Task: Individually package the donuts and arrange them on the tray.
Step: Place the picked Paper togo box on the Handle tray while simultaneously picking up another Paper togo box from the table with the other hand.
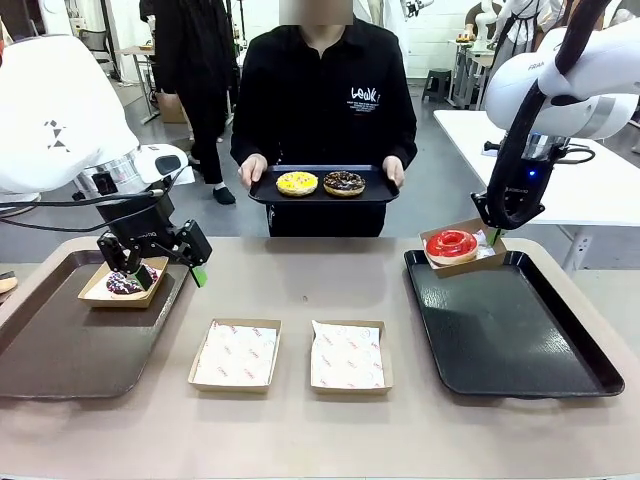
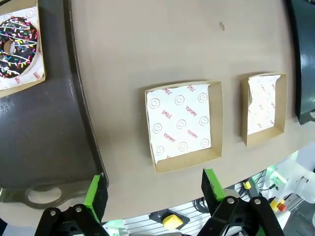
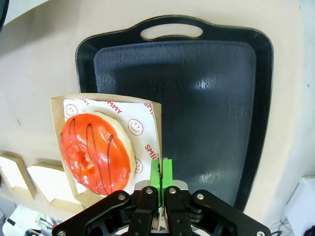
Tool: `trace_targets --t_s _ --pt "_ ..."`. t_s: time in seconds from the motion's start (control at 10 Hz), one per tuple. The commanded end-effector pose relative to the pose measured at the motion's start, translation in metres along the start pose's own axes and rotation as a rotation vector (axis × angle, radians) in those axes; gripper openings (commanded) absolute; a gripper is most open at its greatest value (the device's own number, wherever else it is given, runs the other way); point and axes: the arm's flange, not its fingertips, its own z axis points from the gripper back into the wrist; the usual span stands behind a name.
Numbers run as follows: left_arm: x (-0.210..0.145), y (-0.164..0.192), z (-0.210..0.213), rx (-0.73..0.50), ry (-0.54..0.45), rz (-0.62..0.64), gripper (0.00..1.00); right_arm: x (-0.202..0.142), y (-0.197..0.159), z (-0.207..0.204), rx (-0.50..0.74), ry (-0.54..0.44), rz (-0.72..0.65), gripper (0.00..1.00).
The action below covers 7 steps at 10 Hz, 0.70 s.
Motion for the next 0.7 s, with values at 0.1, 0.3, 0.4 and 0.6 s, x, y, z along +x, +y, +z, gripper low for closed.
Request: trace_targets --t_s 0.1,0.3,0.4,0.6 --pt "-0.001 0.000 0.002 0.005 0.004 -0.017 1.00 -0.001 0.000 0.002 0.001 -0.004 -0.007 0.01" --pt "-0.004 -0.004 -0.003 0.046 0.015 0.079 1.00 0.003 0.001 -0.007 0.021 0.004 0.022 0.01" --pt "-0.009 -0.012 -0.007 0.066 0.003 0.106 1.00 0.006 0.002 -0.012 0.030 0.019 0.018 0.01" --pt "-0.018 -0.031 -0.018 0.107 -0.015 0.144 1.00 0.009 0.003 -0.030 0.004 -0.009 0.031 0.01"
